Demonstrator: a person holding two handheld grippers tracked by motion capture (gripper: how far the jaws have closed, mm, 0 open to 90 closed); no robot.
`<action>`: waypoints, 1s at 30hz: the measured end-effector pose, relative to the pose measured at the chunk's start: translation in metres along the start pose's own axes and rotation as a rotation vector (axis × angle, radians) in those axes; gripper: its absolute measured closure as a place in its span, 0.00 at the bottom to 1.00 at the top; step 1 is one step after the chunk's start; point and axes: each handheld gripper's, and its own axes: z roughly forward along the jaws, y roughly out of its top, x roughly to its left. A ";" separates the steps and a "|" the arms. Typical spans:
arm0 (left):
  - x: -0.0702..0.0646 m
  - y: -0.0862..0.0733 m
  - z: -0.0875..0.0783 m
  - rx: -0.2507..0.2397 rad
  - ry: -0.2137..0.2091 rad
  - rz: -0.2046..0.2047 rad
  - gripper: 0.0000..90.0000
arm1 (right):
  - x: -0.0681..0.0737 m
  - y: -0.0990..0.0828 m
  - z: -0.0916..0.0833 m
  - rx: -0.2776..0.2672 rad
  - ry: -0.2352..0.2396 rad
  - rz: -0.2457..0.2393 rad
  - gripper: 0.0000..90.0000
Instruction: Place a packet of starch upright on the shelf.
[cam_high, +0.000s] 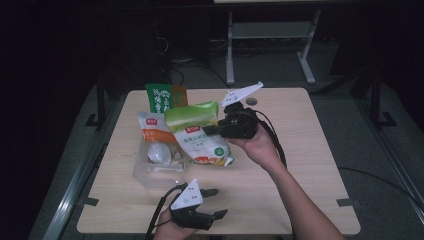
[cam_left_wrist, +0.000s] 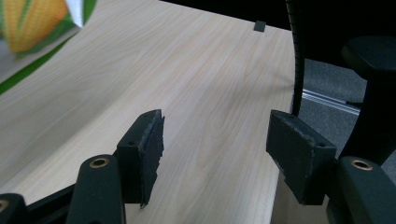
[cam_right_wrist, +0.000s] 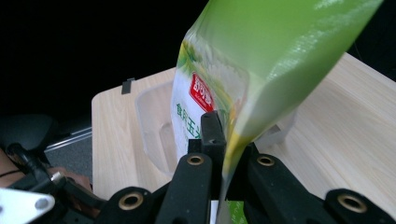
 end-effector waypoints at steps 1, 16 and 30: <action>0.000 -0.001 -0.001 -0.001 0.001 0.002 0.40 | 0.001 0.001 0.002 -0.001 0.000 -0.006 0.99; -0.001 -0.002 -0.004 0.001 0.009 0.030 0.38 | 0.015 0.029 0.049 -0.002 0.079 -0.056 0.99; 0.003 -0.006 -0.012 0.005 0.020 -0.011 0.36 | 0.024 0.041 0.105 0.013 0.170 -0.037 0.99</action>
